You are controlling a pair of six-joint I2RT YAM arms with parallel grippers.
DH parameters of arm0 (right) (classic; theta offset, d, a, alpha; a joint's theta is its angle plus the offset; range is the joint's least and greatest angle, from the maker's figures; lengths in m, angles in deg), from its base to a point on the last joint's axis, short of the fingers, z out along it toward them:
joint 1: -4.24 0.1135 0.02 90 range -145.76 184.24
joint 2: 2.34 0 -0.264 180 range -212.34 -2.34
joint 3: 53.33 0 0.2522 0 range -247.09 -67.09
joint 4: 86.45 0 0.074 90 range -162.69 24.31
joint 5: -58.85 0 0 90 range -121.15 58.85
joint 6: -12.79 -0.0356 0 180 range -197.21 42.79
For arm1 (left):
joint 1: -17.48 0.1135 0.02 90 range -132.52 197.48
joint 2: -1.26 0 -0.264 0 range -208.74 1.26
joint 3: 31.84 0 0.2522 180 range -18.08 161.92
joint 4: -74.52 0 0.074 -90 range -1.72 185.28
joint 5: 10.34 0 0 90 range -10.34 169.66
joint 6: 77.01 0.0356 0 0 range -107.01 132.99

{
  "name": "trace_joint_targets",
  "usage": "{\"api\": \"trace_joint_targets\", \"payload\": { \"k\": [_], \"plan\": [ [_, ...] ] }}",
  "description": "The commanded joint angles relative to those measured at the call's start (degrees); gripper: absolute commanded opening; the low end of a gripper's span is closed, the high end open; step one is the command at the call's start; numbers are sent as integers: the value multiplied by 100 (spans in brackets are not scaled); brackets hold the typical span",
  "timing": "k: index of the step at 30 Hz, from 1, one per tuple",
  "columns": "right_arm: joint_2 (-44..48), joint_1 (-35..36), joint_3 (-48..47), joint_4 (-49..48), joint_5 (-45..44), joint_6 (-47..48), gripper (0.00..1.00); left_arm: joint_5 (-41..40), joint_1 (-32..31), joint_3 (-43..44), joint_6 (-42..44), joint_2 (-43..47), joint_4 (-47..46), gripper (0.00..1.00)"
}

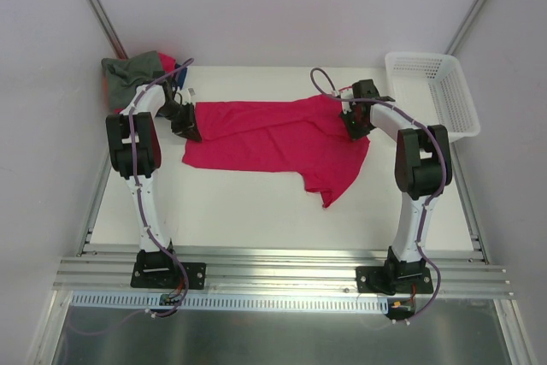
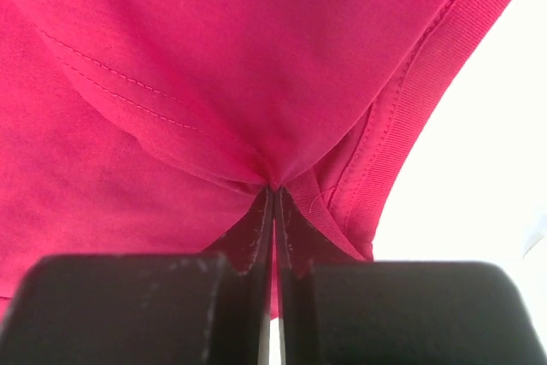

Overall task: Fold and stack the t-shirts
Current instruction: Flatten out the tshirt

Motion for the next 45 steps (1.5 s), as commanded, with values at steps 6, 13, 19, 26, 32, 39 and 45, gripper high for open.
{"api": "trace_joint_targets", "payload": {
  "k": [6, 13, 19, 26, 32, 39, 45],
  "plan": [
    [731, -61, -461, -161, -472, 74, 1, 53, 64, 195, -43, 672, 25, 6],
    [1425, -96, -1191, -99, -718, 390, 1, -26, 64, 801, 28, 1269, 34, 5],
    [2611, -158, -1210, 41, -850, 618, 1, 53, 73, 1100, 124, 2174, 51, 4],
    [4158, -184, -1104, 735, -1052, 417, 1, 115, 72, 1443, 309, 3282, 60, 4],
    [5431, -237, -1060, 1078, -1167, 364, 1, 308, 72, 1786, 186, 3994, 104, 4],
    [6513, -430, -1007, 1184, -1009, 609, 1, 1, 72, 1462, 484, 5197, 175, 1],
    [7182, -439, -1033, 1290, -1193, 619, 1, -649, 72, 1312, 643, 6244, 192, 0]
  ]
}}
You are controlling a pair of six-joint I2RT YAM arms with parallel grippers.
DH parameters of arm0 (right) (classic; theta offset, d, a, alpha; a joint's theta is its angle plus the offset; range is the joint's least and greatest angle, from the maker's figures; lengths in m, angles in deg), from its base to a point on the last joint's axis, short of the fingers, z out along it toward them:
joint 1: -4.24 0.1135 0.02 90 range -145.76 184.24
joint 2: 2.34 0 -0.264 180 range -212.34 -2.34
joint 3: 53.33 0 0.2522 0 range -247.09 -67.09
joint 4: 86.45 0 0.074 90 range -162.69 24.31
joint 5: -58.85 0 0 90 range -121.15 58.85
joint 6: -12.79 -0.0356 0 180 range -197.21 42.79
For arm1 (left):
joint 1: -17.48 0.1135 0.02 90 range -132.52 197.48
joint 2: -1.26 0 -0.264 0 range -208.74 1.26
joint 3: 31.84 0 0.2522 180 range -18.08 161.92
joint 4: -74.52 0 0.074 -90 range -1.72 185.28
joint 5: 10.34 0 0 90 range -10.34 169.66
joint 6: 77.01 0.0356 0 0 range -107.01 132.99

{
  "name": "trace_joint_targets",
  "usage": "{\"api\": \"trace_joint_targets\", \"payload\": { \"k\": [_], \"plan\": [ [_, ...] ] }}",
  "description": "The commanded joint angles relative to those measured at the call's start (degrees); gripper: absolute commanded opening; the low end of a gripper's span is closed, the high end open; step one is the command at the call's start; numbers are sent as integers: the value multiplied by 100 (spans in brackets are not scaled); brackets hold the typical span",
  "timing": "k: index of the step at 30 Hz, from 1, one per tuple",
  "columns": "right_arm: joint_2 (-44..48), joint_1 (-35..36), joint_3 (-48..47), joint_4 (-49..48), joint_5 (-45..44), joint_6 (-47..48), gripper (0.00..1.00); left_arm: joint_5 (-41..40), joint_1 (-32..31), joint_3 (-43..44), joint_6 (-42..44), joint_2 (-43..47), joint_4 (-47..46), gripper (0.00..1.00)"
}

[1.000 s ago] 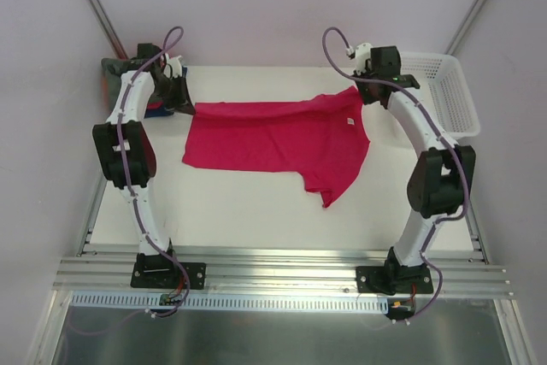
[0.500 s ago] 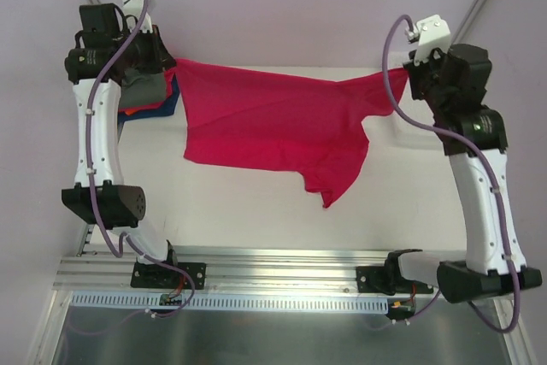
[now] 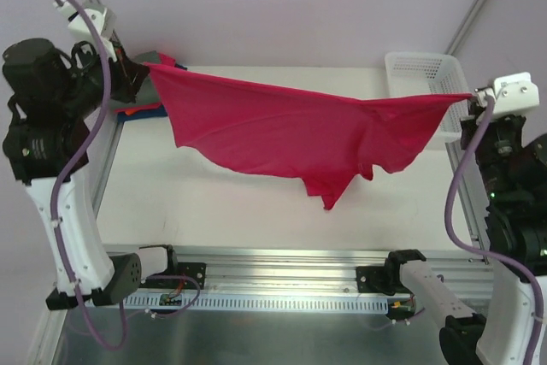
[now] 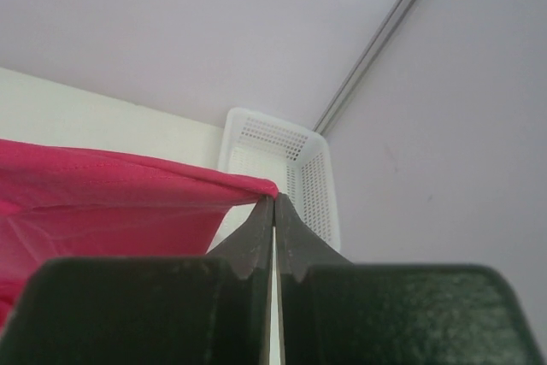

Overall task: Fold and stack the t-shirts
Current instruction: Flatten out the tshirt

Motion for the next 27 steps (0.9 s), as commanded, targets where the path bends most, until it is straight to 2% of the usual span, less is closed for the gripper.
{"api": "trace_joint_targets", "payload": {
  "k": [1, 5, 11, 15, 20, 27],
  "plan": [
    [450, -72, -22, -50, -356, 142, 1, -634, 83, -43, 276, 609, -83, 0],
    [750, -63, -100, 90, -286, 143, 1, -1039, 75, -219, 566, 997, -22, 0],
    [830, -19, -890, 433, -268, -33, 1, -1268, 75, -184, 908, 1323, 84, 0],
    [690, 261, -1313, 460, -444, 132, 1, -1487, 83, -245, 1181, 1393, 119, 0],
    [506, 675, -777, -339, -848, 757, 1, -1602, 75, -360, 1401, 937, -4, 0],
    [-373, 693, -268, -894, -392, 1320, 1, -1550, 75, -852, 1937, -178, -874, 0]
  ]
}}
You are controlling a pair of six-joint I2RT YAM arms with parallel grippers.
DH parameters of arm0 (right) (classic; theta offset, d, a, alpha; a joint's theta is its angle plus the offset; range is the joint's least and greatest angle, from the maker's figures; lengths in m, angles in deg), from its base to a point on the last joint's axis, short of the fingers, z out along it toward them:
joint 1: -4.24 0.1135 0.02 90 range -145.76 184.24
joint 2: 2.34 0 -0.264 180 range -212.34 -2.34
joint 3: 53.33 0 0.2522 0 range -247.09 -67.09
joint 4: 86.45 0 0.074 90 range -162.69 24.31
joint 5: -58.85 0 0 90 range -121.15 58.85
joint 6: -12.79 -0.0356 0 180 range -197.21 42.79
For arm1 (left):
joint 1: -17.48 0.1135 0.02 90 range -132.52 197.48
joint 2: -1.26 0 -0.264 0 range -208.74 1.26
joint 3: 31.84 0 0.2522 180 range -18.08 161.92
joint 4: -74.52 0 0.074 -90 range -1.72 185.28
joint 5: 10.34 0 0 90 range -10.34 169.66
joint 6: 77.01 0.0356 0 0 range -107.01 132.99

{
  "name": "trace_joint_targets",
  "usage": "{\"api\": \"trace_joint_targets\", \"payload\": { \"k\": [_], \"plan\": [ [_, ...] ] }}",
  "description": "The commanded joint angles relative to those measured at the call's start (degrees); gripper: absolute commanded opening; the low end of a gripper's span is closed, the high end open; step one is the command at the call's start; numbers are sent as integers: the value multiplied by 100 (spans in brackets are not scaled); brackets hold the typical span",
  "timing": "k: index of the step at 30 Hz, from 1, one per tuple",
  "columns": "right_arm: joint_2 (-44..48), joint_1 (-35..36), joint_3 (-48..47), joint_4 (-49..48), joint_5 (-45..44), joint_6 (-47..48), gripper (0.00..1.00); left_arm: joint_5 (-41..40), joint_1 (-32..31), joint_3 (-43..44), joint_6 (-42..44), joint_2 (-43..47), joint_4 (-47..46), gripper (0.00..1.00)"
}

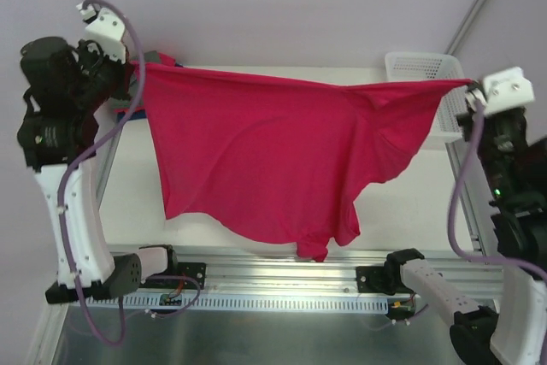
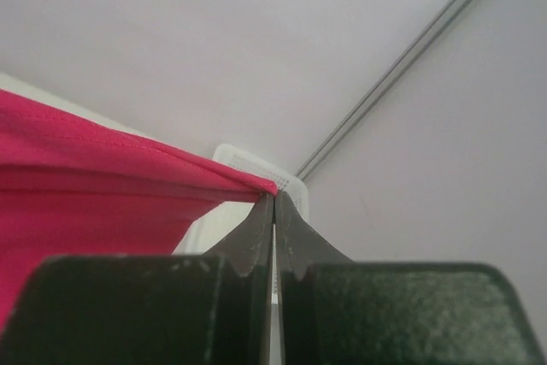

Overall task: Fold and stack the t-shirts
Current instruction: Flatten out the tshirt

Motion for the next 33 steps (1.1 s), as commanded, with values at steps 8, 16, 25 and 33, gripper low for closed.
{"api": "trace_joint_targets", "payload": {
  "k": [8, 16, 25, 33],
  "plan": [
    [-1939, -852, 441, -1344, 225, -241, 1, -253, 147, -44, 614, -1919, -1142, 0],
    [-2503, -1441, -551, -1390, 444, -541, 1, -314, 174, 1459, 763, -2641, -1124, 0],
    [-1590, -1837, -1239, -1187, 752, -286, 1, -217, 182, 1742, 667, -1465, -1168, 0],
    [-588, -1881, -1037, -1179, 639, 48, 1, -577, 174, 1601, 719, -577, -1203, 0]
  ]
}}
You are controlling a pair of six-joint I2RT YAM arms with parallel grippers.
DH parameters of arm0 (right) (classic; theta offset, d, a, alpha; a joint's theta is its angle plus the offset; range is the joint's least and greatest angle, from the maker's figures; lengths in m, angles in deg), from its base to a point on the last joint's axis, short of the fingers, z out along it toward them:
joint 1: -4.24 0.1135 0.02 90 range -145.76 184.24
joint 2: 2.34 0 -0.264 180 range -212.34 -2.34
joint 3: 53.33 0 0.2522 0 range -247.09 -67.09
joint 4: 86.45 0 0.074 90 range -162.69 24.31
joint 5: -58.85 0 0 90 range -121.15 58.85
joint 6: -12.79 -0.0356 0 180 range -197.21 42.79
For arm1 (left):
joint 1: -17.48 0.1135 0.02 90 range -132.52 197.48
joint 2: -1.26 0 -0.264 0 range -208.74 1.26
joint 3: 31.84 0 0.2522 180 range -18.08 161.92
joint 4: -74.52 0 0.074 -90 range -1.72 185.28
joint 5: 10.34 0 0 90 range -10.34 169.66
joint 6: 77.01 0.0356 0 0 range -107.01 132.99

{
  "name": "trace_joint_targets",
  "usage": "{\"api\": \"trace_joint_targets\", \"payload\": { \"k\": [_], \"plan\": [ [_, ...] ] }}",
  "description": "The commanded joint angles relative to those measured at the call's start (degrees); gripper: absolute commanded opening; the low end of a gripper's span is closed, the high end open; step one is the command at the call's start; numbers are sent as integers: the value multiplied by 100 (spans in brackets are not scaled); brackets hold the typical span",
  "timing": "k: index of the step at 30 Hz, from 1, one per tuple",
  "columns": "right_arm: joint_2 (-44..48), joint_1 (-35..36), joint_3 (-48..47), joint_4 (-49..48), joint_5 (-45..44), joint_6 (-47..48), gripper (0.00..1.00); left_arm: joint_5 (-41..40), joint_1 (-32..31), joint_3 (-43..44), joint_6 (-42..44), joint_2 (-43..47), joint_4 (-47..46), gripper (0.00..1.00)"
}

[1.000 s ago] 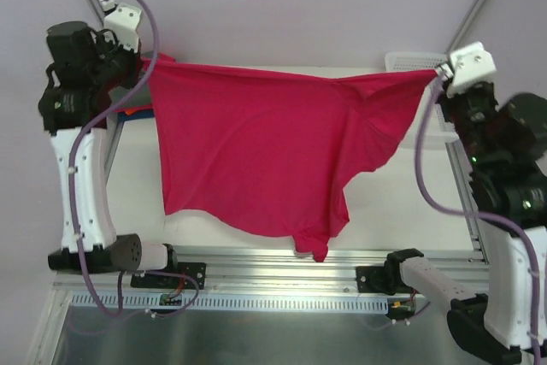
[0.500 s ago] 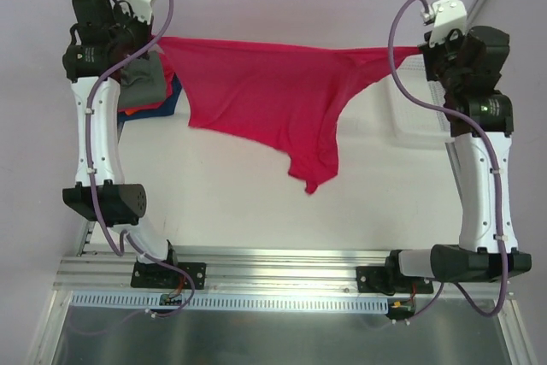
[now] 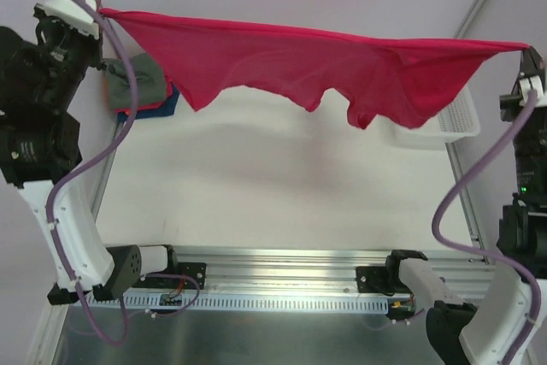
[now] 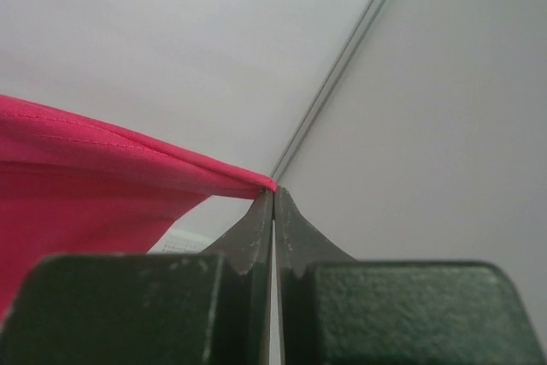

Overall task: Fold and stack the t-shirts
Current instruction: Flatten out the tshirt

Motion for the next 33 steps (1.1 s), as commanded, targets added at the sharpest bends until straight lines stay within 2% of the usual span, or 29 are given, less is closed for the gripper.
{"api": "trace_joint_targets", "payload": {
  "k": [1, 6, 11, 17, 20, 24, 29, 33],
  "plan": [
    [213, -150, 17, -252, -594, 325, 1, -754, 180, 12, 201, 141, -207, 0],
    [416, -141, 35, -225, -656, 641, 1, -905, 171, -268, 403, 413, -224, 0],
    [56, -141, -97, -357, -727, 870, 1, -826, 171, -847, 535, 458, -312, 0],
    [-496, -211, 762, -892, -604, 1037, 1, -685, 189, -1761, 886, 72, -444, 0],
    [-830, -290, 1405, -1157, -419, 941, 1, -519, 364, -2218, 914, -349, -593, 0],
    [-1874, -431, 2038, -1359, -166, 678, 1, -290, 637, -2379, 615, -1419, -699, 0],
    [-3053, -361, 2469, -1412, 108, 256, 0, -175, 594, -2046, 290, -2738, -716, 0],
    [-3950, -194, 2215, -1369, 152, 369, 1, -438, 505, -1492, 219, -3583, -716, 0]
  ]
}}
